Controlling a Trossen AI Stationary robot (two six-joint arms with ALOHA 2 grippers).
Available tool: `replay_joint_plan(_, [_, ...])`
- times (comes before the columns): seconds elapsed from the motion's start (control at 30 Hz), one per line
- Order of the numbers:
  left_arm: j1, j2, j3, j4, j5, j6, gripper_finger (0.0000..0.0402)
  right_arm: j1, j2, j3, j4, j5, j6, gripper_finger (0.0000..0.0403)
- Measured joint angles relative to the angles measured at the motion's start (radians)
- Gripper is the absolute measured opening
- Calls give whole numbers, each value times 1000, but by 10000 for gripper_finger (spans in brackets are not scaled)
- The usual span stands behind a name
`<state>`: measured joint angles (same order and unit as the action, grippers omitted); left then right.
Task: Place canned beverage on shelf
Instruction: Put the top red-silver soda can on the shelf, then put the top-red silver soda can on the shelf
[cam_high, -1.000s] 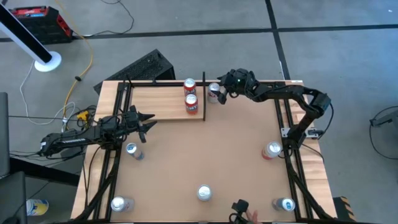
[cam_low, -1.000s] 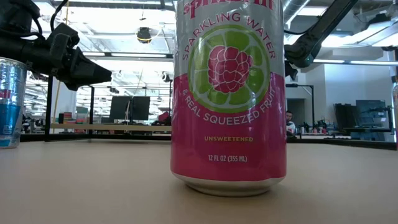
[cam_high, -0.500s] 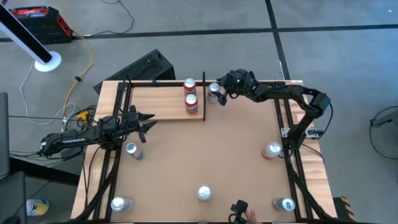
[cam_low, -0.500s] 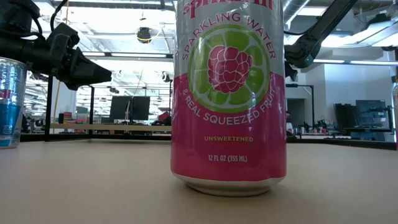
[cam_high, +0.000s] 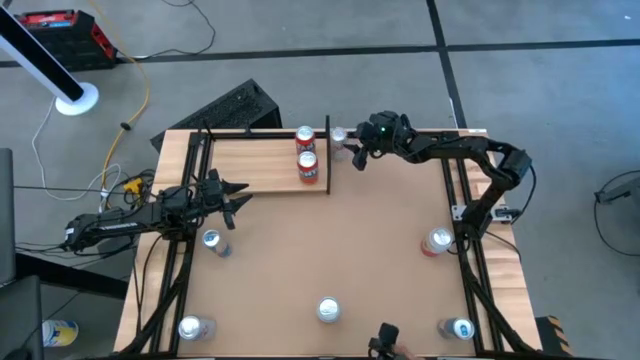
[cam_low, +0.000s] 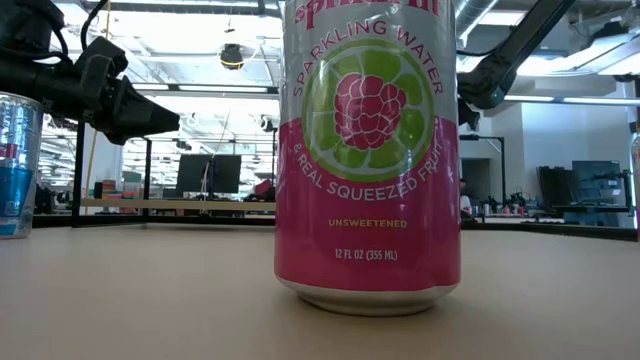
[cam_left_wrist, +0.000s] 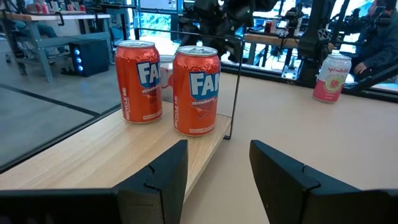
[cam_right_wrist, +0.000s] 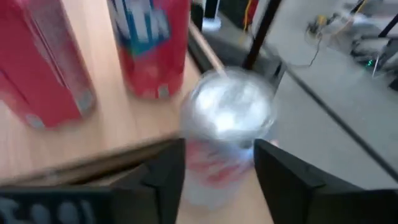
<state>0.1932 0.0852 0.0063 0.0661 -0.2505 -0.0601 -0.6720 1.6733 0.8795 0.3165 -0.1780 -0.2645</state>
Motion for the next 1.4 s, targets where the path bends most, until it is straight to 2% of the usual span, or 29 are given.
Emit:
replay_joint_plan(0.37, [0,0,0,0,0,-1,158,-35,-2,0,-78,-8,-40,31])
replay_joint_plan(0.5, [0,0,0,0,0,-2,158,-52,-13,0,-94,-8,-36,15])
replay_joint_plan(0.57, [0,0,0,0,0,-2,158,-64,-21,-1,-102,-6,-10,27])
replay_joint_plan(0.8, [0,0,0,0,0,-3,158,-62,-26,4,-90,-5,1,113])
replay_joint_plan(0.93, [0,0,0,0,0,5,158,-64,-26,54,-111,-4,2,150])
replay_joint_plan(1.13, [0,0,0,0,0,11,158,-69,-26,231,-364,-3,1,222])
replay_joint_plan(1.27, [0,0,0,0,0,28,158,-70,-26,366,-539,106,-5,273])
replay_joint_plan(1.4, [0,0,0,0,0,52,158,-70,-26,458,-615,184,-29,302])
